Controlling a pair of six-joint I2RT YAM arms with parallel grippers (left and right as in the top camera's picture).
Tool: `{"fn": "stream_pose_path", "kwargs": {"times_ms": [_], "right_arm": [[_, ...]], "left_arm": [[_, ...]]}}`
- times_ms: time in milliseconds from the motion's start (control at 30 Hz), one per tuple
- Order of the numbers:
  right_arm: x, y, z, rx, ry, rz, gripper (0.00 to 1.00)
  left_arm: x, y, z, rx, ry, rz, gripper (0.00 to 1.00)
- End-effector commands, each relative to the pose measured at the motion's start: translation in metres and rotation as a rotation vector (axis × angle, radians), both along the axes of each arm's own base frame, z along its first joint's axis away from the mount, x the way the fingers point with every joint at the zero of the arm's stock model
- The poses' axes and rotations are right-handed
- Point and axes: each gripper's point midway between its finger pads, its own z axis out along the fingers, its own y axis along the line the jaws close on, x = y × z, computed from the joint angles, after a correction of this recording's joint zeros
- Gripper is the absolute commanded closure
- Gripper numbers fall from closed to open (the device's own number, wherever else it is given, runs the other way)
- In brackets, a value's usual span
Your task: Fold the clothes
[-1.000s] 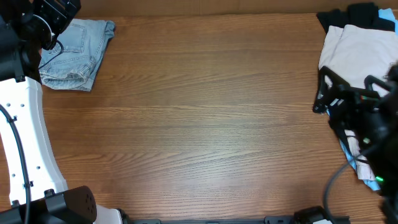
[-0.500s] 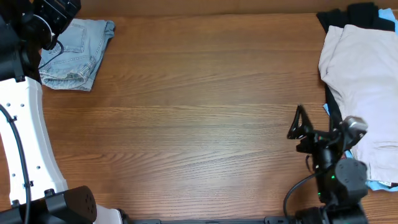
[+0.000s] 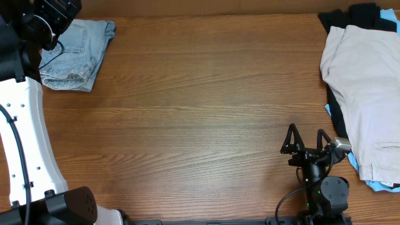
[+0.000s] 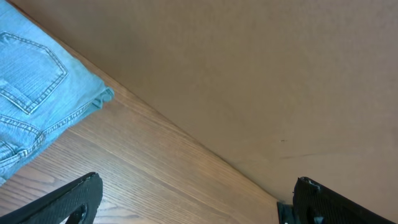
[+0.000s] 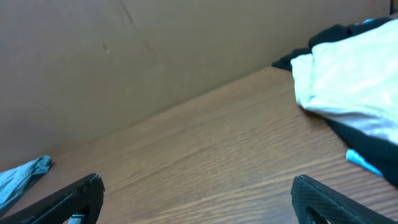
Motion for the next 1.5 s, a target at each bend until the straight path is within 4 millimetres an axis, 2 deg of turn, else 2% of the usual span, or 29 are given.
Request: {"fn": "stream_pose_path", "kwargs": {"times_ms": [0, 967, 1033, 1133, 1167, 1200, 1300, 1467], "right_arm": [[-0.001, 0.005, 0.002, 0.013, -0.016, 0.028, 0.00], [-0.001, 0.005, 0.002, 0.012, -0.016, 0.028, 0.00], [-0.001, 0.005, 0.002, 0.012, -0.016, 0.028, 0.00], [-0.001, 0.005, 0.002, 0.012, -0.016, 0.028, 0.00], [-0.001, 0.005, 0.002, 0.012, -0.016, 0.028, 0.00], [-0.001, 0.005, 0.002, 0.012, -0.016, 0.028, 0.00], [-0.001, 0.005, 0.002, 0.012, -0.016, 0.028, 0.00], [-0.001, 0.005, 0.002, 0.012, -0.016, 0.028, 0.00]], "left_arm": [[0.001, -0.002, -0.003, 0.013, 0.002, -0.017, 0.00], [0.001, -0.006, -0.002, 0.014, 0.002, -0.023, 0.00], [-0.006, -0.023, 0.005, 0.016, -0.002, -0.054, 0.00], [-0.020, -0.059, 0.018, 0.019, -0.017, -0.125, 0.00], [-0.028, -0.074, 0.024, 0.044, -0.024, -0.152, 0.00], [-0.036, -0.080, 0.029, 0.149, -0.040, -0.141, 0.00], [-0.054, -0.082, 0.038, 0.288, -0.065, -0.082, 0.00], [-0.105, -0.042, 0.011, 0.497, -0.013, 0.243, 0.00]]}}
